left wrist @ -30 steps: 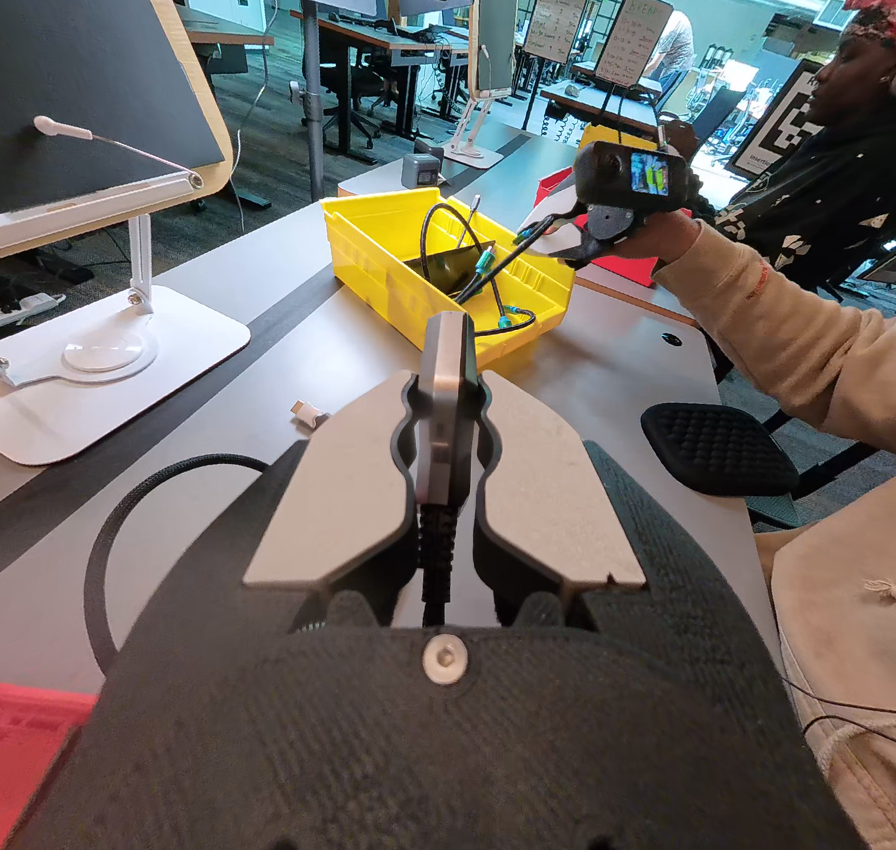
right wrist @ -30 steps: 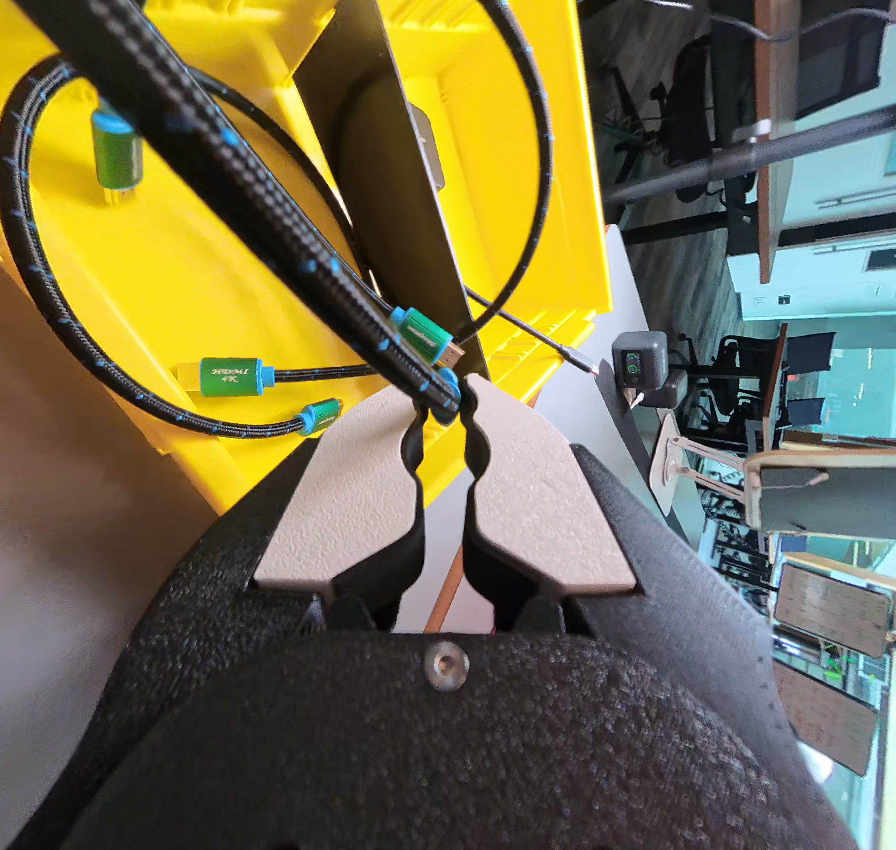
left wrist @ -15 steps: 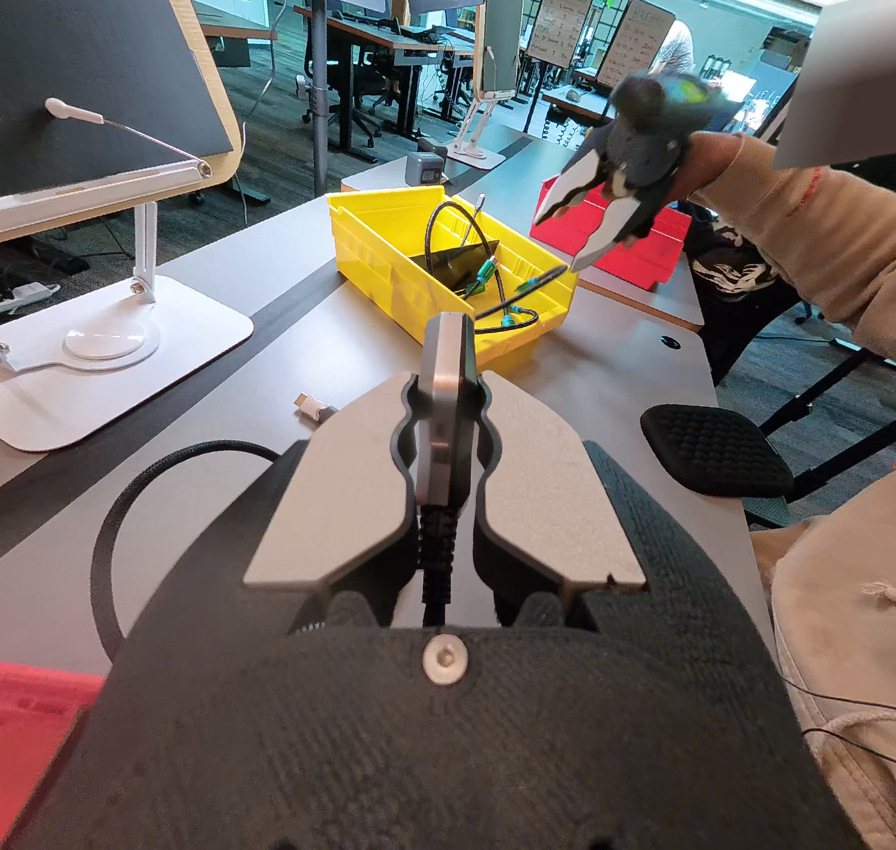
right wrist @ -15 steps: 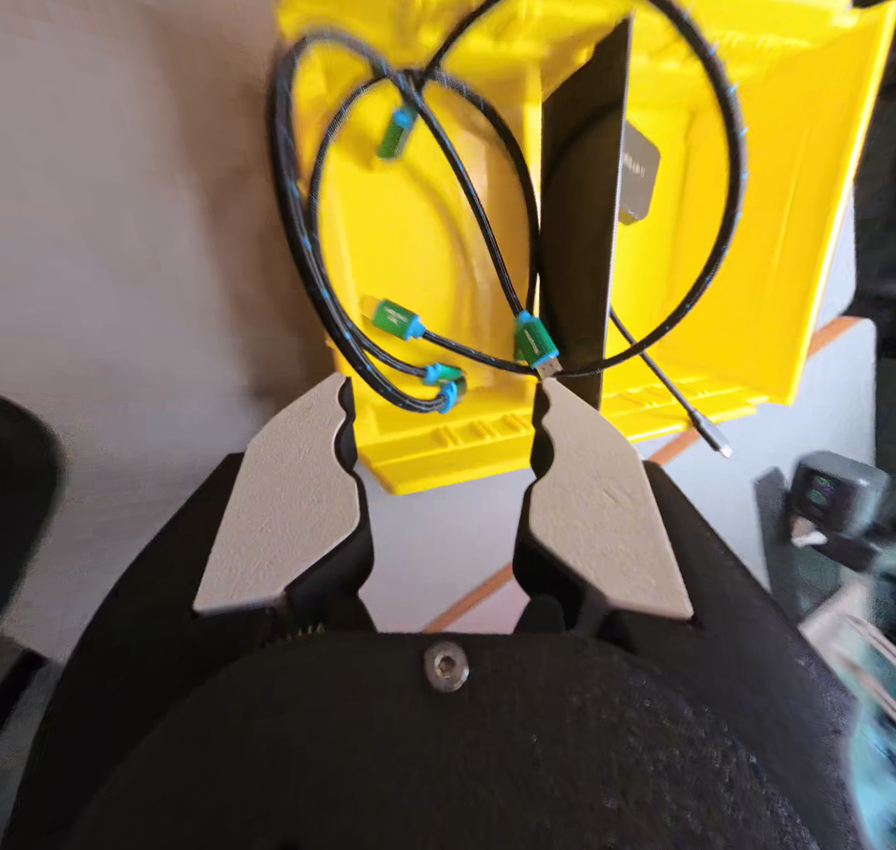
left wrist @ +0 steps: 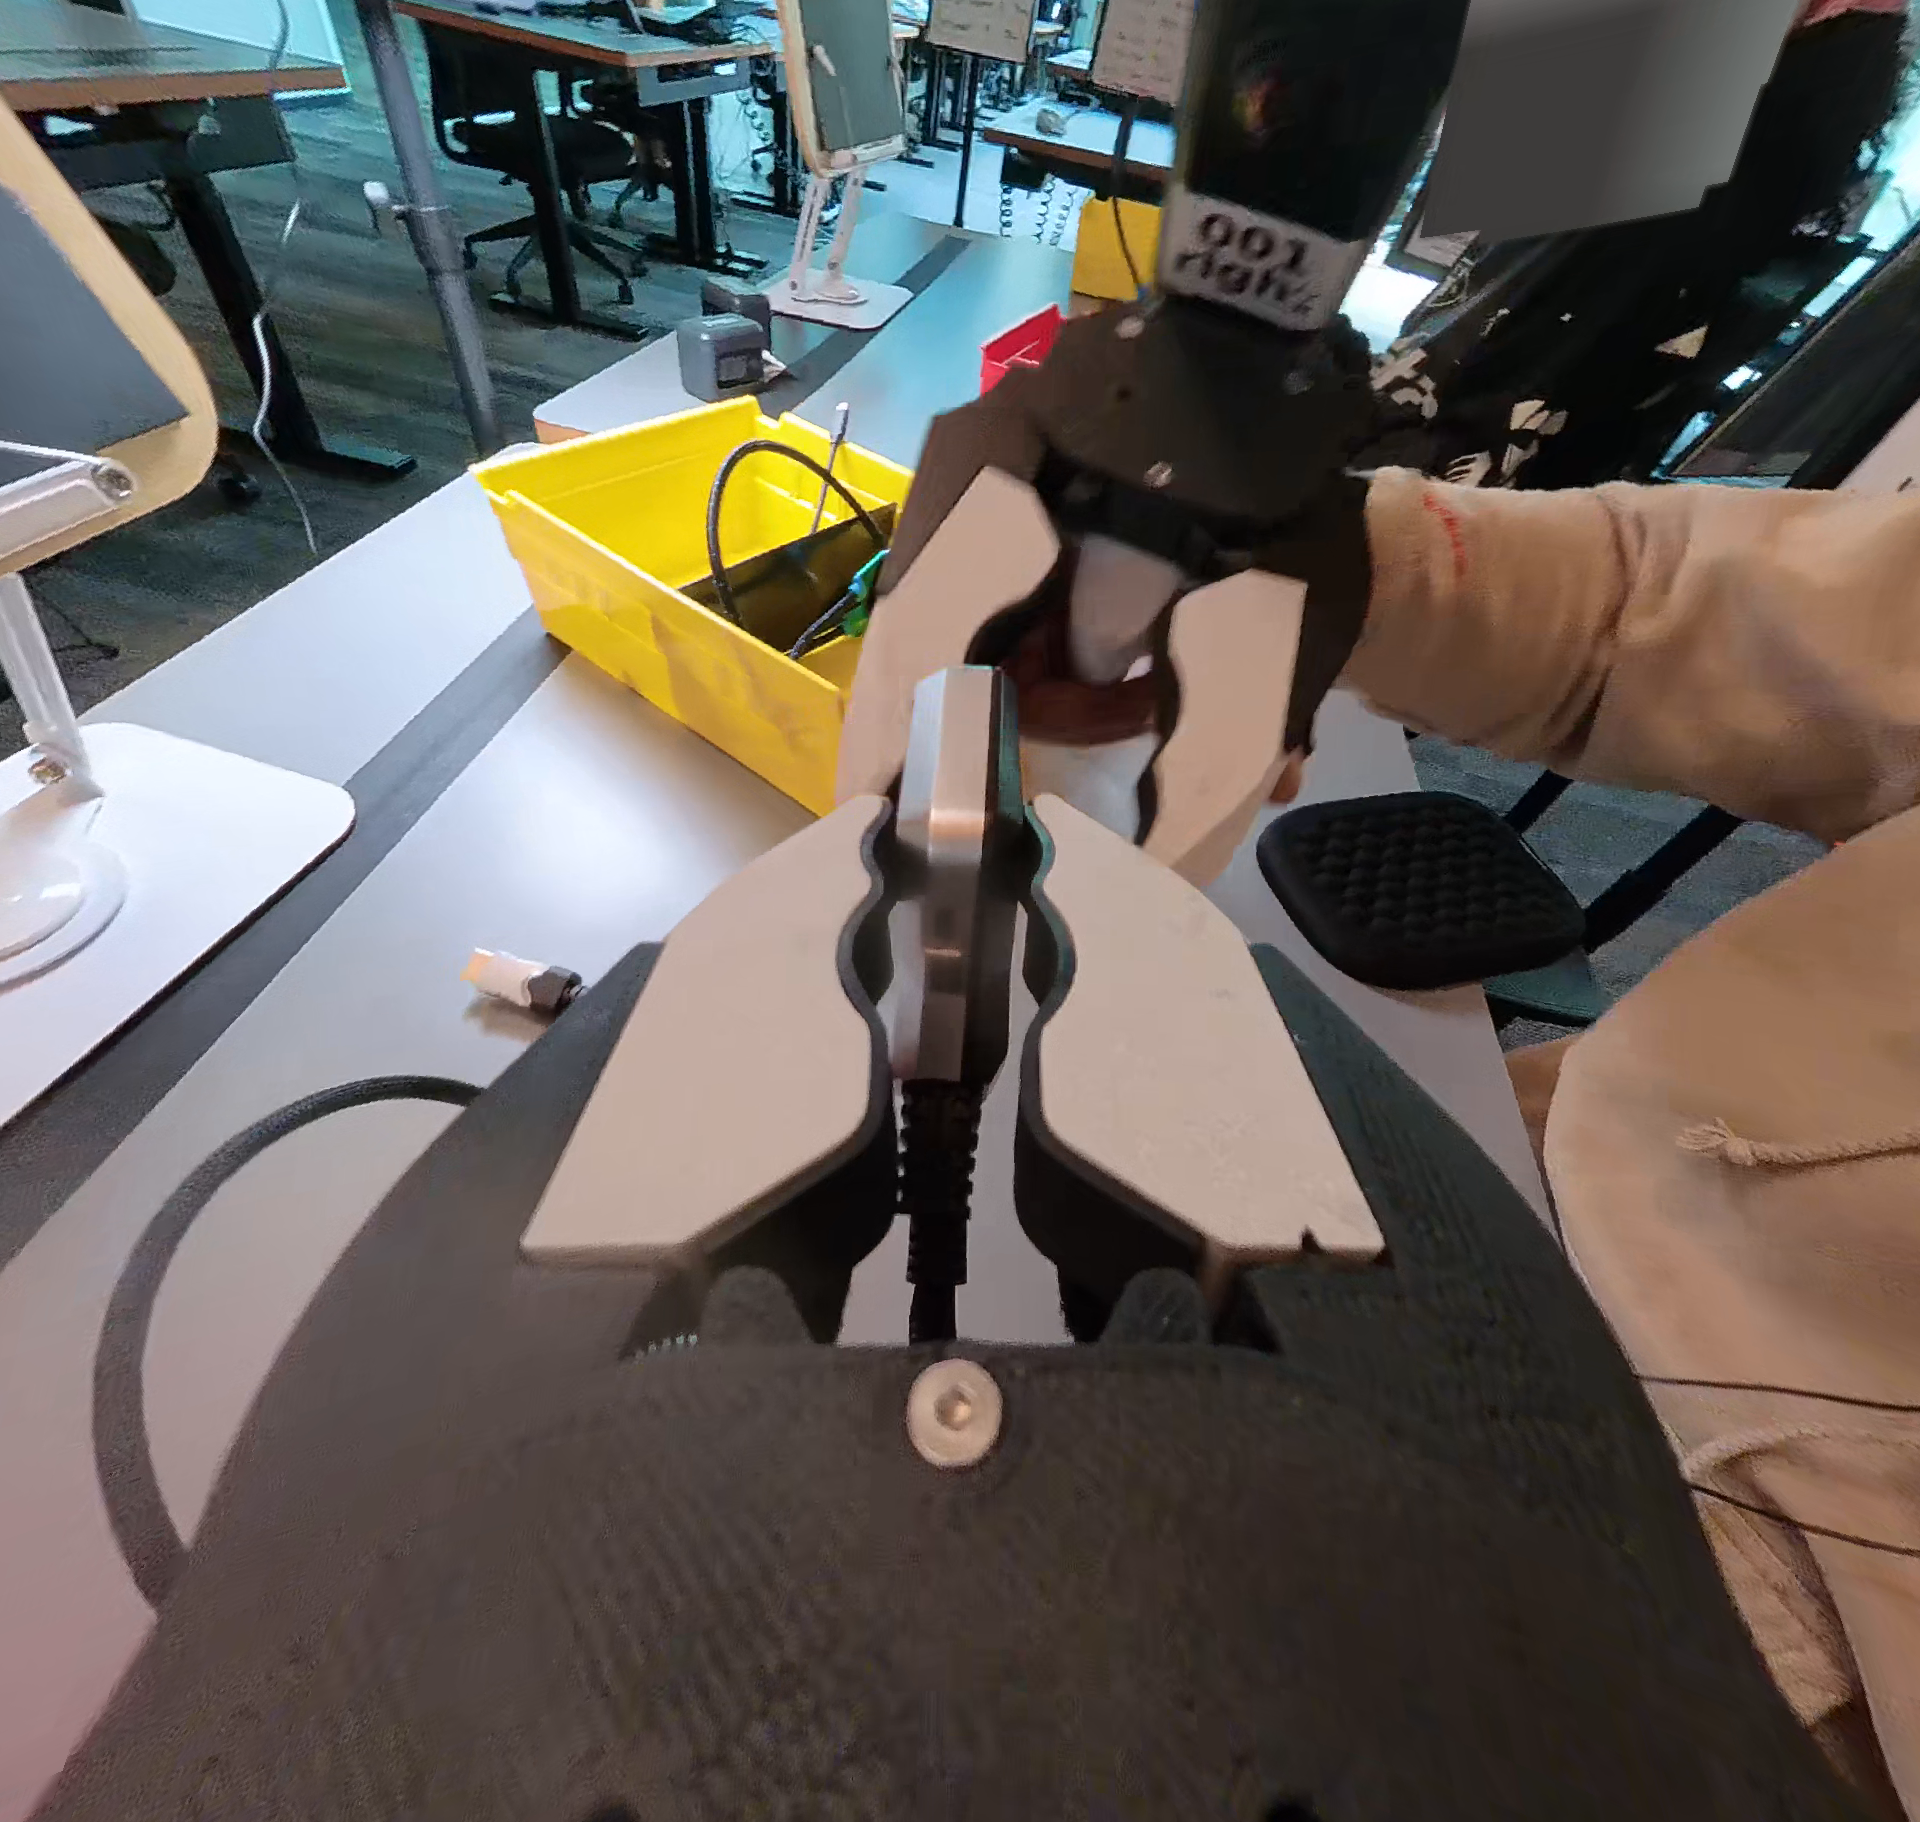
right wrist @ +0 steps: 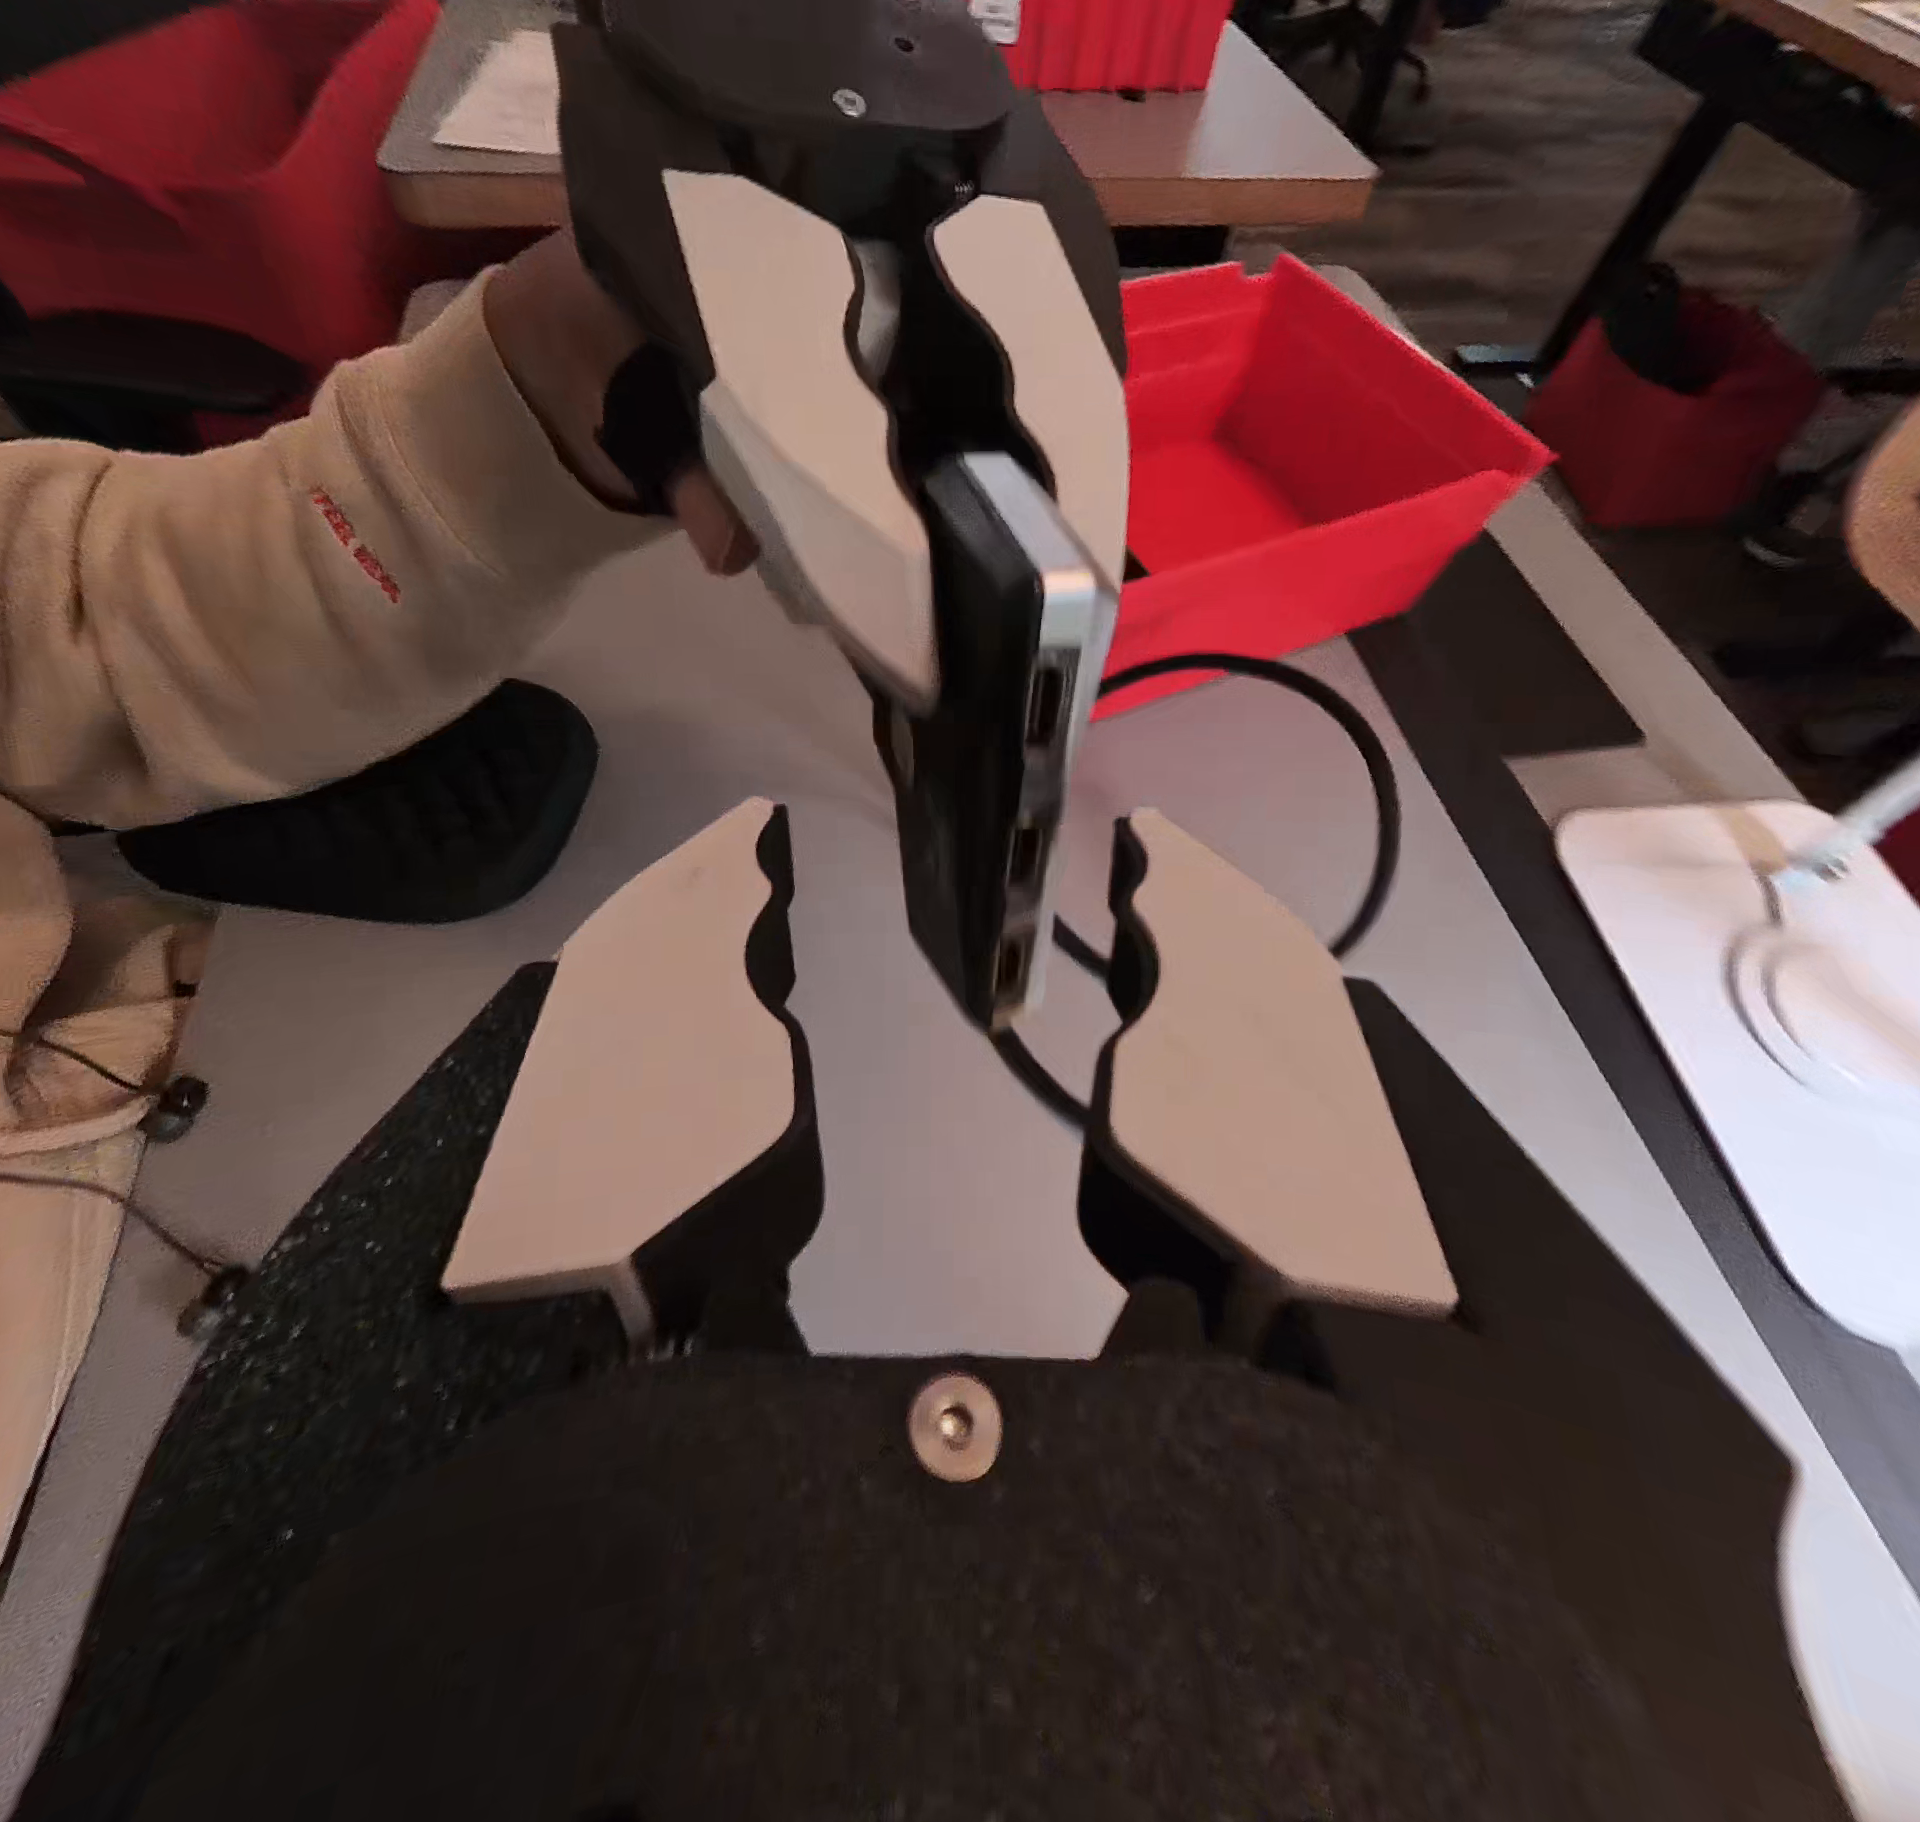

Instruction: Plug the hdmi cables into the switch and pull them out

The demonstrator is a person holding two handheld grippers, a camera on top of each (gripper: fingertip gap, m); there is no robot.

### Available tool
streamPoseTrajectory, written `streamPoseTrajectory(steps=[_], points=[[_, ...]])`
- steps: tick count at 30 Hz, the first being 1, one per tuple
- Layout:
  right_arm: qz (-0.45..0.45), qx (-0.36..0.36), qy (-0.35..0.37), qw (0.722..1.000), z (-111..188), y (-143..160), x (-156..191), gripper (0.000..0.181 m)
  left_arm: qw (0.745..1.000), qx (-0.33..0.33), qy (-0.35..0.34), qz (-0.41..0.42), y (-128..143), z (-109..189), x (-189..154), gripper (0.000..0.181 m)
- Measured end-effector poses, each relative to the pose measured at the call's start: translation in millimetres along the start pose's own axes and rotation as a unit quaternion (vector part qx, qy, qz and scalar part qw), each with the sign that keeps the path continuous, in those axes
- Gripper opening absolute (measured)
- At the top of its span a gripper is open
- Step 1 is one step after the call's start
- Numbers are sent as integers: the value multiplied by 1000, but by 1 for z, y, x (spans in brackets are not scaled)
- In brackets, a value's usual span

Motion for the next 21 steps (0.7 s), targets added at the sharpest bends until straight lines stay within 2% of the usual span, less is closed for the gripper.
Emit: streamPoseTrajectory(steps=[2,3,5,7,10,14,18,21], points=[[21,9,-16,1000,-18,-5,0,29,1000,-9,14,-2,-3,4,-3,22],[40,12,-21,999,-20,-10,-1,26,1000,-24,11,-5,-7,9,-3,23],[53,19,-21,998,-17,-26,-4,23,998,-66,-4,-4,-17,23,-2,40],[68,20,-12,997,-5,-50,-8,22,996,-85,-31,-16,-26,40,0,42],[96,27,30,995,24,-94,-18,22,993,-90,-71,-34,-32,58,2,42],[133,21,114,984,71,-168,-31,22,993,-73,-92,-30,-31,63,4,45],[170,28,208,963,116,-233,-45,23,992,-46,-118,-12,-24,55,9,47],[189,43,275,942,146,-269,-57,22,991,-17,-132,3,-17,46,14,49]])
Point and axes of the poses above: each gripper's, where its closed fingertips meet, z back along the fingers, y out of its underside, x = y × z across the jaws, the point moved 9 cm from there along z, back along the fingers, and after that the axes turned 13 degrees about -x, right-handed, at the moved point
